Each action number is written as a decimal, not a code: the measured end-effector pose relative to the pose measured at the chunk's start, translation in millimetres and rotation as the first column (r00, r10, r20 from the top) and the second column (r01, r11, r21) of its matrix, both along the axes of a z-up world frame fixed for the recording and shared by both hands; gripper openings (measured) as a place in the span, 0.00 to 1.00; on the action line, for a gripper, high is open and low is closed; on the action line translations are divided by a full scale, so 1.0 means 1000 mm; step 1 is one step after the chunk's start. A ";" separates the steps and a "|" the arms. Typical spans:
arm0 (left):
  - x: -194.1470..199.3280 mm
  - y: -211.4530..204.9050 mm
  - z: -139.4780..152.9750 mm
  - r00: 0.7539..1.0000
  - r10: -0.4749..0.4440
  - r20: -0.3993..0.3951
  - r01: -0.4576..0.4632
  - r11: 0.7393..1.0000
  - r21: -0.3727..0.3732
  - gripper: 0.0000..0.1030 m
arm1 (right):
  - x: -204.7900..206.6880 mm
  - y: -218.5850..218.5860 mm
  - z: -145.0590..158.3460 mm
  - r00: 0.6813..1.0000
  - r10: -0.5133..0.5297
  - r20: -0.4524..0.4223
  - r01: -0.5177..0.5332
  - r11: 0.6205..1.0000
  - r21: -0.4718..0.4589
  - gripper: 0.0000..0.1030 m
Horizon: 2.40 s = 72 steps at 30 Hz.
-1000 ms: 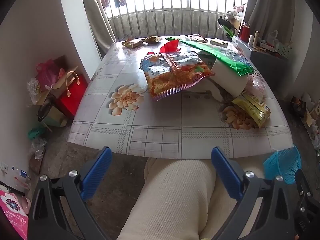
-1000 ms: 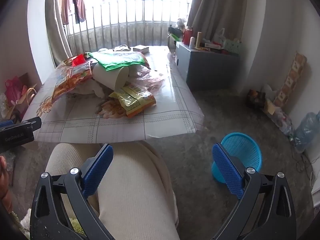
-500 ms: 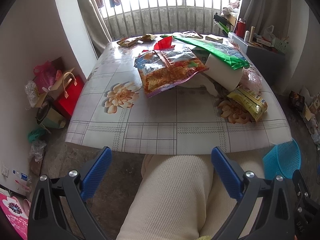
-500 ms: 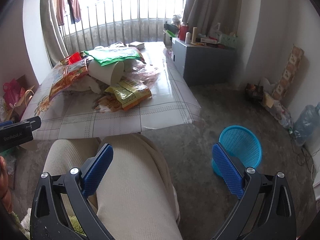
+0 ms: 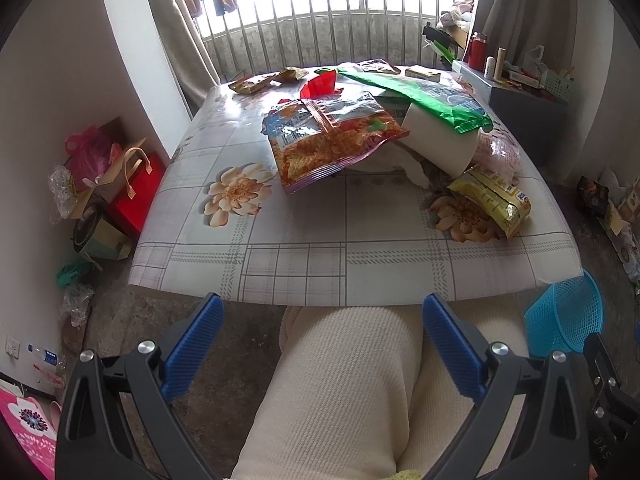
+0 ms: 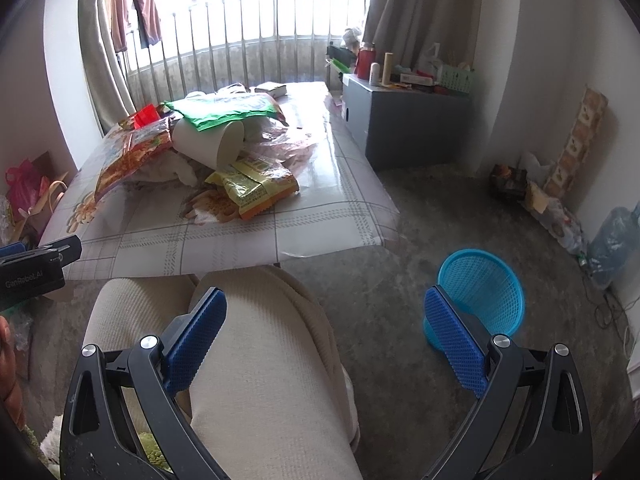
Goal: Collect trash
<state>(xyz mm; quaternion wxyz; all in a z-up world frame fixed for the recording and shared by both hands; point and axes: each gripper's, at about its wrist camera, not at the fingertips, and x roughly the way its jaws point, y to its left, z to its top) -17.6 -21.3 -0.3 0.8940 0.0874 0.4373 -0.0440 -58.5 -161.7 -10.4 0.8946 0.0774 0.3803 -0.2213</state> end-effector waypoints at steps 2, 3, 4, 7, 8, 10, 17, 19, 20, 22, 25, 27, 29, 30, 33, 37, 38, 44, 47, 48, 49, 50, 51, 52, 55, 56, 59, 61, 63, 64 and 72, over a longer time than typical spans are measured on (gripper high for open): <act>-0.001 0.000 0.000 1.000 -0.002 -0.001 0.002 1.000 -0.002 0.95 | 0.000 0.000 0.000 1.000 -0.001 0.000 0.001 1.000 0.000 0.92; -0.001 -0.001 0.000 1.000 -0.003 -0.002 0.003 1.000 -0.002 0.95 | 0.000 0.000 0.000 1.000 -0.001 -0.001 0.001 1.000 -0.001 0.92; -0.001 -0.002 0.000 1.000 -0.004 -0.002 0.004 1.000 -0.003 0.95 | 0.000 0.000 0.000 1.000 -0.002 -0.001 0.002 1.000 -0.001 0.92; -0.002 -0.004 0.000 1.000 -0.010 -0.001 0.010 1.000 -0.004 0.95 | 0.000 -0.001 0.001 1.000 -0.003 0.001 0.003 1.000 -0.001 0.92; -0.002 -0.005 0.000 1.000 -0.011 -0.001 0.011 1.000 -0.004 0.95 | -0.001 -0.002 0.001 1.000 -0.004 0.002 0.004 1.000 -0.002 0.92; -0.002 -0.006 0.001 1.000 -0.014 -0.001 0.014 1.000 -0.006 0.95 | -0.001 -0.003 0.002 1.000 -0.007 0.002 0.007 1.000 -0.003 0.92; -0.003 -0.006 0.003 1.000 -0.020 0.002 0.020 1.000 -0.009 0.95 | -0.002 -0.004 0.003 1.000 -0.015 0.004 0.015 1.000 -0.006 0.92; -0.003 -0.007 0.004 1.000 -0.021 0.002 0.021 1.000 -0.008 0.95 | -0.002 -0.005 0.002 1.000 -0.015 0.004 0.015 1.000 -0.006 0.92; -0.003 -0.007 0.004 1.000 -0.020 0.001 0.020 1.000 -0.008 0.95 | -0.002 -0.005 0.002 1.000 -0.014 0.005 0.014 1.000 -0.005 0.92; -0.003 -0.007 0.004 1.000 -0.020 0.002 0.020 1.000 -0.007 0.95 | -0.002 -0.005 0.002 1.000 -0.015 0.004 0.015 1.000 -0.006 0.92; -0.003 -0.007 0.004 1.000 -0.020 0.003 0.020 1.000 -0.008 0.95 | -0.001 -0.005 0.001 1.000 -0.015 0.004 0.015 1.000 -0.007 0.92; -0.003 -0.007 0.004 1.000 -0.020 0.003 0.020 1.000 -0.008 0.95 | -0.001 -0.005 0.001 1.000 -0.014 0.005 0.014 1.000 -0.006 0.92; -0.003 -0.007 0.004 1.000 -0.021 0.003 0.021 1.000 -0.008 0.95 | -0.001 -0.005 0.001 1.000 -0.014 0.004 0.014 1.000 -0.006 0.92; -0.003 -0.007 0.004 1.000 -0.020 0.003 0.020 1.000 -0.007 0.95 | -0.001 -0.005 0.001 1.000 -0.014 0.005 0.014 1.000 -0.006 0.92; -0.003 -0.007 0.004 1.000 -0.021 0.002 0.021 1.000 -0.007 0.95 | -0.001 -0.005 0.001 1.000 -0.014 0.004 0.014 1.000 -0.005 0.92; -0.002 -0.008 0.005 1.000 -0.021 0.000 0.021 1.000 -0.004 0.95 | -0.001 -0.005 0.001 1.000 -0.014 0.004 0.014 1.000 -0.004 0.92; -0.002 -0.008 0.005 1.000 -0.021 -0.001 0.021 1.000 -0.004 0.95 | -0.001 -0.005 0.001 1.000 -0.013 0.004 0.013 1.000 -0.002 0.92; -0.002 -0.008 0.005 1.000 -0.022 0.000 0.022 1.000 -0.003 0.95 | 0.001 -0.006 0.001 1.000 -0.013 0.003 0.013 1.000 0.000 0.92; -0.002 -0.008 0.005 1.000 -0.022 -0.001 0.022 1.000 -0.002 0.95 | 0.002 -0.007 0.001 1.000 -0.013 0.002 0.013 1.000 0.002 0.92; -0.002 -0.008 0.005 1.000 -0.023 -0.001 0.023 1.000 -0.003 0.95 | 0.003 -0.007 0.000 1.000 -0.013 0.002 0.013 1.000 0.004 0.92; -0.002 -0.008 0.005 1.000 -0.023 -0.001 0.023 1.000 -0.002 0.95 | 0.003 -0.008 0.000 1.000 -0.014 0.001 0.014 1.000 0.005 0.92; -0.002 -0.008 0.005 1.000 -0.022 -0.001 0.022 1.000 -0.002 0.95 | 0.004 -0.008 -0.001 1.000 -0.014 0.001 0.014 1.000 0.006 0.92; -0.001 -0.008 0.004 1.000 -0.022 -0.003 0.022 1.000 -0.001 0.95 | 0.004 -0.008 -0.001 1.000 -0.014 0.000 0.014 1.000 0.007 0.92; -0.001 -0.007 0.004 1.000 -0.022 -0.004 0.022 1.000 0.000 0.95 | 0.004 -0.008 -0.002 1.000 -0.015 -0.002 0.015 1.000 0.009 0.92; 0.001 -0.006 0.001 1.000 -0.021 -0.012 0.021 1.000 0.002 0.95 | 0.005 -0.009 -0.004 1.000 -0.017 -0.004 0.017 1.000 0.014 0.92; 0.002 -0.006 -0.001 1.000 -0.021 -0.014 0.021 1.000 0.003 0.95 | 0.005 -0.010 -0.004 1.000 -0.017 -0.003 0.017 1.000 0.017 0.92; 0.006 -0.007 -0.006 1.000 -0.017 -0.022 0.018 1.000 0.009 0.95 | 0.005 -0.012 -0.006 1.000 -0.019 -0.003 0.019 1.000 0.024 0.92; 0.007 -0.007 -0.008 1.000 -0.012 -0.022 0.013 1.000 0.010 0.95 | 0.006 -0.014 -0.008 1.000 -0.022 0.000 0.022 0.999 0.030 0.92; 0.010 -0.006 -0.010 1.000 -0.014 -0.022 0.014 1.000 0.005 0.95 | 0.006 -0.015 -0.010 1.000 -0.025 0.004 0.025 0.999 0.035 0.92; 0.012 -0.006 -0.010 1.000 -0.015 -0.021 0.015 1.000 0.005 0.95 | 0.007 -0.016 -0.010 1.000 -0.027 0.008 0.026 0.999 0.039 0.92; 0.036 0.000 -0.014 1.000 -0.015 -0.022 0.015 1.000 -0.026 0.95 | 0.014 -0.033 -0.012 0.996 -0.044 0.078 0.040 0.997 0.061 0.92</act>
